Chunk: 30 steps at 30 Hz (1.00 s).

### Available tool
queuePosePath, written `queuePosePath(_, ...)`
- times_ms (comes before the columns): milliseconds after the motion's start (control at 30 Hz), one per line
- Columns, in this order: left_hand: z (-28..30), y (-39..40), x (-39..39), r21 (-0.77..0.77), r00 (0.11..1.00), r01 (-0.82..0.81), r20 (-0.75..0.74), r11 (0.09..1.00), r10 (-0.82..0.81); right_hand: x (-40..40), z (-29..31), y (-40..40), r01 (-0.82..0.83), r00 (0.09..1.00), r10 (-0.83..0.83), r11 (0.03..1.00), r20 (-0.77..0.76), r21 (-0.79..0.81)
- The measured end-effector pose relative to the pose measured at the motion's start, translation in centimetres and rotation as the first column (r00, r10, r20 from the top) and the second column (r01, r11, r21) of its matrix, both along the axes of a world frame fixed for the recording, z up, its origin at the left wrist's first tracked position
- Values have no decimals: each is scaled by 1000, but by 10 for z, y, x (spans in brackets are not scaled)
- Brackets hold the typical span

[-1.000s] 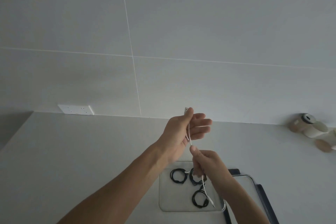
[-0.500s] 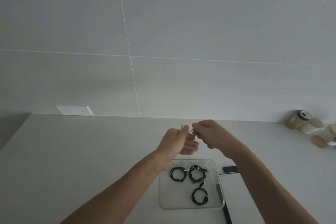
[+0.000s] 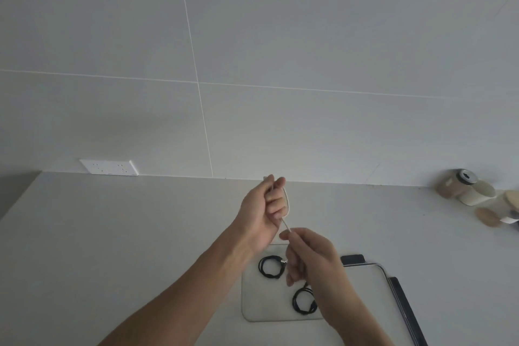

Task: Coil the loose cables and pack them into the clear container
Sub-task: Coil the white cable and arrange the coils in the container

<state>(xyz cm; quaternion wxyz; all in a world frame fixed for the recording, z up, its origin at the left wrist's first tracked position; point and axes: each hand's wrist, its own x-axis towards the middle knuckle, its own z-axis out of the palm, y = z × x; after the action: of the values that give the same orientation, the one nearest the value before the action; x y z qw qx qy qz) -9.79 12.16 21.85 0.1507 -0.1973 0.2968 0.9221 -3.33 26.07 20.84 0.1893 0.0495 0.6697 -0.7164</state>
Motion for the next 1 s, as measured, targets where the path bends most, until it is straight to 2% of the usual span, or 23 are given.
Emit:
queuePosePath(67, -1, -5, 0, 90, 999, 28, -46, 996, -24, 1, -5, 10, 109, 979, -51, 947, 196, -302)
queuePosePath(167, -1, -1, 5, 175, 986, 143, -107, 974, -126, 1, -14, 19, 341, 909, -83, 712, 408, -614)
queuePosePath(267, -4, 4, 10, 210, 971, 218, -146, 953, -190, -2, -22, 22, 439, 881, -72, 499, 468, -747)
queuePosePath(333, -5, 6, 12, 231, 962, 251, -166, 940, -216, -4, -25, 24, 423, 891, -43, 443, 453, -791)
queuePosePath(433, -4, 7, 15, 214, 948, 297, -186, 931, -259, -7, -26, 22, 369, 902, 17, 487, 431, -792)
queuePosePath(600, -5, 11, 22, -13, 899, 383, -225, 923, -376, -14, -19, 23, 292, 885, 119, 610, 449, -737)
queuePosePath(700, -6, 12, 25, -196, 884, 387, -199, 901, -423, -14, -13, 23, 243, 899, 60, 756, 434, -608)
queuePosePath(800, -2, 11, 28, -331, 901, 343, -148, 879, -408, -11, -7, 23, 149, 944, 13, 874, 328, -462)
queuePosePath(1000, 3, 22, 37, -636, 922, 243, -82, 732, -378, -3, -4, 15, 89, 977, -27, 954, 211, -287)
